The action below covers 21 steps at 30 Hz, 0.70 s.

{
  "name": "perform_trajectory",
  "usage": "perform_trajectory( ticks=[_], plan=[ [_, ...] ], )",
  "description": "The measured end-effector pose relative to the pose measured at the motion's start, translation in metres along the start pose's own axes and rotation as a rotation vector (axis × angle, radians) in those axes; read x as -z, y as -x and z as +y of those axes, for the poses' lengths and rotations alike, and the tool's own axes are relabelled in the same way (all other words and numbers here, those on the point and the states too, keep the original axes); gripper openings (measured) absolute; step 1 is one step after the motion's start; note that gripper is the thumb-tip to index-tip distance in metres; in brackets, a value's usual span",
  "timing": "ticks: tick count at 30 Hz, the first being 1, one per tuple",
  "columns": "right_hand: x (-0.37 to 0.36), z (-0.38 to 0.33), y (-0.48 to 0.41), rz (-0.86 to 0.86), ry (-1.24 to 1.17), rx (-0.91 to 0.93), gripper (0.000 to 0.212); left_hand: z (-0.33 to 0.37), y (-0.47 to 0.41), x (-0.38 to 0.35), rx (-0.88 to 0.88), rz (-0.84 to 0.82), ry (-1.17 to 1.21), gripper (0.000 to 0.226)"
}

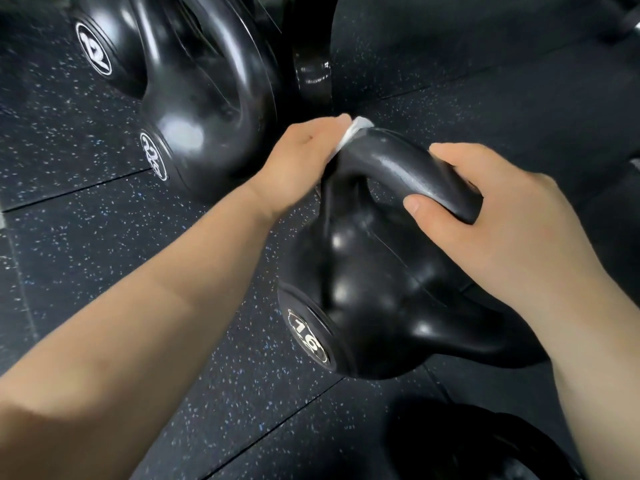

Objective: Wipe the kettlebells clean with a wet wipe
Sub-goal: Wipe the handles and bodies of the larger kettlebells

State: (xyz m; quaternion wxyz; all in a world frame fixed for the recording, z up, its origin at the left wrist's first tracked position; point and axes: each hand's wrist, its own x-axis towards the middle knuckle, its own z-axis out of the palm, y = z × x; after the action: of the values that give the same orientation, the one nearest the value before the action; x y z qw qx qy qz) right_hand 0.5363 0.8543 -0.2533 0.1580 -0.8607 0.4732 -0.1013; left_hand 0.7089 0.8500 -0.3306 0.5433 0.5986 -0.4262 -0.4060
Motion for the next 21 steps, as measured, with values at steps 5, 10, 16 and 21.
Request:
perform_trajectory(
  ticks=[5, 10, 16, 21],
  plan=[
    [-0.001, 0.003, -0.004, 0.06, -0.086, -0.016, 0.049, -0.005, 0.003, 0.006, 0.05, 0.018, 0.086, 0.03],
    [0.002, 0.01, -0.004, 0.123, -0.349, 0.03, 0.06, 0.035, 0.036, 0.011, -0.084, 0.16, 0.05, 0.03],
    [0.019, -0.001, 0.014, -0.014, -0.596, 0.173, 0.047, 0.073, 0.077, -0.006, -0.169, 0.061, 0.165, 0.019],
    [0.037, 0.006, 0.035, 0.05, -0.685, 0.069, 0.024, 0.074, 0.083, -0.032, -0.193, 0.097, 0.2, 0.014]
  ],
)
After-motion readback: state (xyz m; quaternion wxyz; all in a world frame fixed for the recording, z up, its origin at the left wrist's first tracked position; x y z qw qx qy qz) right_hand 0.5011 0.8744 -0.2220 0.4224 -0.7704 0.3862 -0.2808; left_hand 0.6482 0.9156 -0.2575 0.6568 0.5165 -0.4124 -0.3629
